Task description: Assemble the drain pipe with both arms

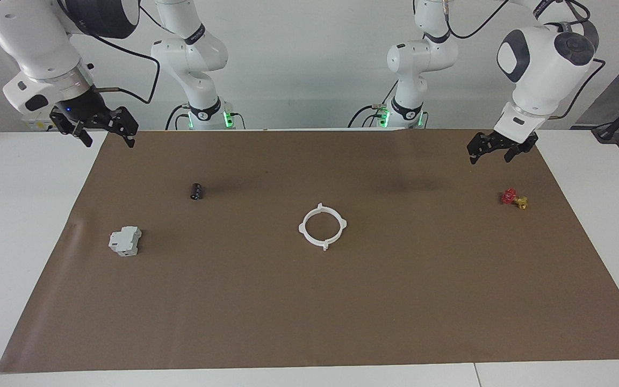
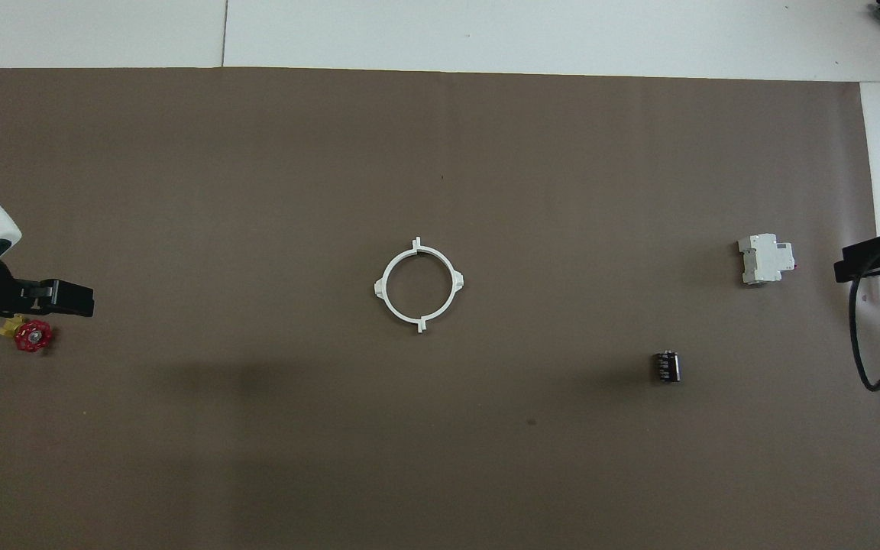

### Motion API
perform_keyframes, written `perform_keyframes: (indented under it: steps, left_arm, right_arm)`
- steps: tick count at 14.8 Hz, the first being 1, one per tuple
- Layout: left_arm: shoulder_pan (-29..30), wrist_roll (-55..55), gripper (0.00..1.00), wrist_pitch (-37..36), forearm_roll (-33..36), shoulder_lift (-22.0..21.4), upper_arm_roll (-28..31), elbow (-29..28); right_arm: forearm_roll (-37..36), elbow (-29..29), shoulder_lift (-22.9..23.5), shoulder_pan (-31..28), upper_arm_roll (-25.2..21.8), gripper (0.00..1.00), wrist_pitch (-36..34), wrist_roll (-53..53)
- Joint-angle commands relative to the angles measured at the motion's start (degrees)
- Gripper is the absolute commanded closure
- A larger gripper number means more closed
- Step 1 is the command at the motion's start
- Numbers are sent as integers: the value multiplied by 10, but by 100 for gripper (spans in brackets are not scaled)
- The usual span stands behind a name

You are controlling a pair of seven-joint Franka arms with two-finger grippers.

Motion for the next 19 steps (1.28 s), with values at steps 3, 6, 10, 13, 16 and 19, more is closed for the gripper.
perform_keyframes:
  steps: [3, 6, 10, 13, 16, 19]
  left_arm:
    - [7, 6, 0, 19, -15, -9, -7, -12]
    - [7, 9, 0, 38, -15, -10, -7, -20]
    - [-14, 3, 0, 57, -15, -3, -11, -6]
    - [-16, 3, 0, 12, -15, -8, -15, 19]
    - [-15, 4, 0, -64, -15, -12, -15, 55]
    - [-14, 3, 0, -135, -14, -15, -14, 127]
  right_arm:
    - [0, -10, -10, 3, -5, 0, 4, -9]
    - [0, -10, -10, 3, -5, 0, 4, -9]
    - [0, -10, -10, 3, -5, 0, 4, -9]
    - [0, -10, -10, 3, -5, 0, 3, -9]
    - [0, -10, -10, 3, -5, 0, 4, -9]
    - [0, -10, -10, 3, -5, 0, 3, -9]
